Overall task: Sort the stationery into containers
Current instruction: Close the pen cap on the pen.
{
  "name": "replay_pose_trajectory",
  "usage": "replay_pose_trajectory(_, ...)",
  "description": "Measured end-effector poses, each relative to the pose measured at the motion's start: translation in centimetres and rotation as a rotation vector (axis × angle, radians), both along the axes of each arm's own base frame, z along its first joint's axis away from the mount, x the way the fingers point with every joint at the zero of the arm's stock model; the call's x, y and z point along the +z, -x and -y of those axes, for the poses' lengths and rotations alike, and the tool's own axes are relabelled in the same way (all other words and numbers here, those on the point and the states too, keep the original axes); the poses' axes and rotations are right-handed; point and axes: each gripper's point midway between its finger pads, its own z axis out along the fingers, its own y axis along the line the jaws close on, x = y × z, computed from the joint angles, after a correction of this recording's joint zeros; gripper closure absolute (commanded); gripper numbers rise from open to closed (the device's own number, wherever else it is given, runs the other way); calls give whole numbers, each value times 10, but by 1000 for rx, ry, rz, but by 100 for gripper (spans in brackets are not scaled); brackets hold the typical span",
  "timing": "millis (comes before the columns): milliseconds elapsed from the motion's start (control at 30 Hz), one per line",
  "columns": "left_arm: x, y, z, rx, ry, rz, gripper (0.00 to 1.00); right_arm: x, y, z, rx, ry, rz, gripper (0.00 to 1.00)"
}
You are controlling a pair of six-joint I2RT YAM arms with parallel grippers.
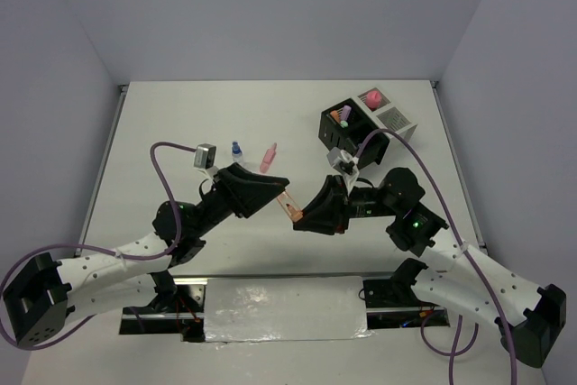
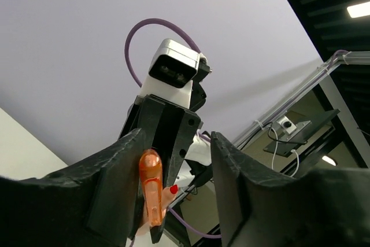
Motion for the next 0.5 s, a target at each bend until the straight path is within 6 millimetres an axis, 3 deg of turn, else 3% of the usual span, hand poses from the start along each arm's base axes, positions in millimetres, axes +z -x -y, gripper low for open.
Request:
replay_pose_trajectory(67, -1, -1, 2, -3, -10, -7, 52, -1, -2, 0, -12, 5, -2, 100)
replay_pose_trajectory(267, -6, 0, 5, -16, -36, -17, 65, -3, -10, -2, -46, 23, -15, 100)
replay_pose_trajectory(500, -13, -7, 6, 9, -68, -31, 87, -4, -10, -2, -49, 48, -51, 100)
